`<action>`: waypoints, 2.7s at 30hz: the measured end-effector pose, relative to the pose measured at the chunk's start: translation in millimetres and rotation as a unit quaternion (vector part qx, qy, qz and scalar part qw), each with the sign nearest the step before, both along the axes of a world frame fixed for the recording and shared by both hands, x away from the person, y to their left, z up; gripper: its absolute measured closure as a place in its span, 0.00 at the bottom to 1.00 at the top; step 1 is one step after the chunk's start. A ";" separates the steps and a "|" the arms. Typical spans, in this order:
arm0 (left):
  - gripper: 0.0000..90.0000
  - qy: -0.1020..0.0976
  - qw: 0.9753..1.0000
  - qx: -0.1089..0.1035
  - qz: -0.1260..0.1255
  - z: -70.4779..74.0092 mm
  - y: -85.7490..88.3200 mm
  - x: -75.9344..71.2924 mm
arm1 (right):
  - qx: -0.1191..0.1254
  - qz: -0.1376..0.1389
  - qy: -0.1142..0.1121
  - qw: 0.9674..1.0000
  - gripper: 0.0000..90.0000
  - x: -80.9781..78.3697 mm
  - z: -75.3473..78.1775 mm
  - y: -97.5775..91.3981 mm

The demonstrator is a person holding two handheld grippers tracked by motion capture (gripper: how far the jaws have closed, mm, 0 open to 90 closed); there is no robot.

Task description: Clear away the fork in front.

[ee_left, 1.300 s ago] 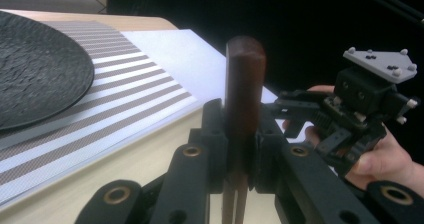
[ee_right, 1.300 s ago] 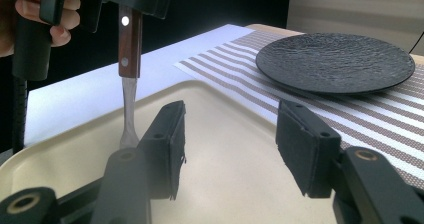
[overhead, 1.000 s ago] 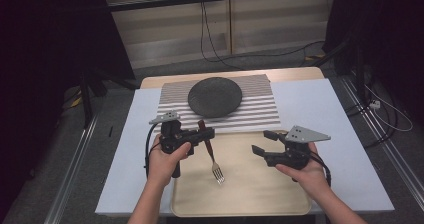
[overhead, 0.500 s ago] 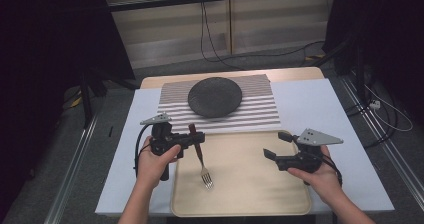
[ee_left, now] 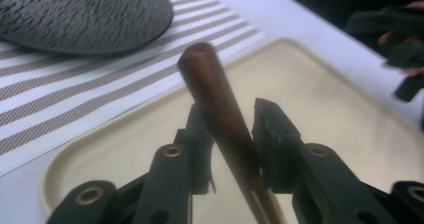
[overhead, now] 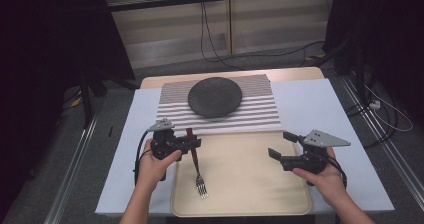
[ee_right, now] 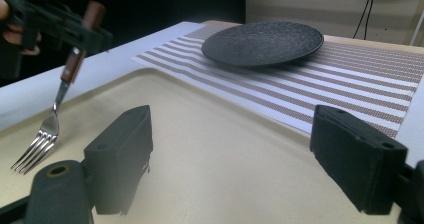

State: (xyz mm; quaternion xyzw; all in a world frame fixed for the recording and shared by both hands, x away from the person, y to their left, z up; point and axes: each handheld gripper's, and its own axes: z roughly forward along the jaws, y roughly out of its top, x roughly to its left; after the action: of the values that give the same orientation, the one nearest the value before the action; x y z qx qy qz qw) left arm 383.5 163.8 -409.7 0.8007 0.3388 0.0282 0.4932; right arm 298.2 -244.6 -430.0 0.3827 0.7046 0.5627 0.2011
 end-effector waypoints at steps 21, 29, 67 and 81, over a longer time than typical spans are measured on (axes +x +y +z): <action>0.70 0.002 1.000 0.005 0.007 -30.1 5.8 1.7 | -0.002 -0.003 0.006 1.000 0.19 -1.2 -2.9 0.0; 0.68 0.003 1.000 0.015 0.013 -34.3 10.0 3.9 | 0.002 -0.003 0.003 1.000 0.19 -2.3 -0.9 -2.9; 0.55 -0.002 0.998 0.024 0.064 -37.6 25.9 3.0 | -0.016 -0.010 0.002 1.000 0.18 -5.7 -2.4 -16.5; 0.32 -0.025 0.996 0.024 0.083 -16.8 55.5 -22.5 | -0.036 -0.015 0.024 0.999 0.17 -13.1 -8.4 -30.2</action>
State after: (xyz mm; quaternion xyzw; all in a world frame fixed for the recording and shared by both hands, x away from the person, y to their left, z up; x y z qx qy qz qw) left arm 361.0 219.3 -426.5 0.7806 0.3906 0.0970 0.4782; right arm 285.1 -274.8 -438.5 0.3993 0.7230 0.5248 0.2059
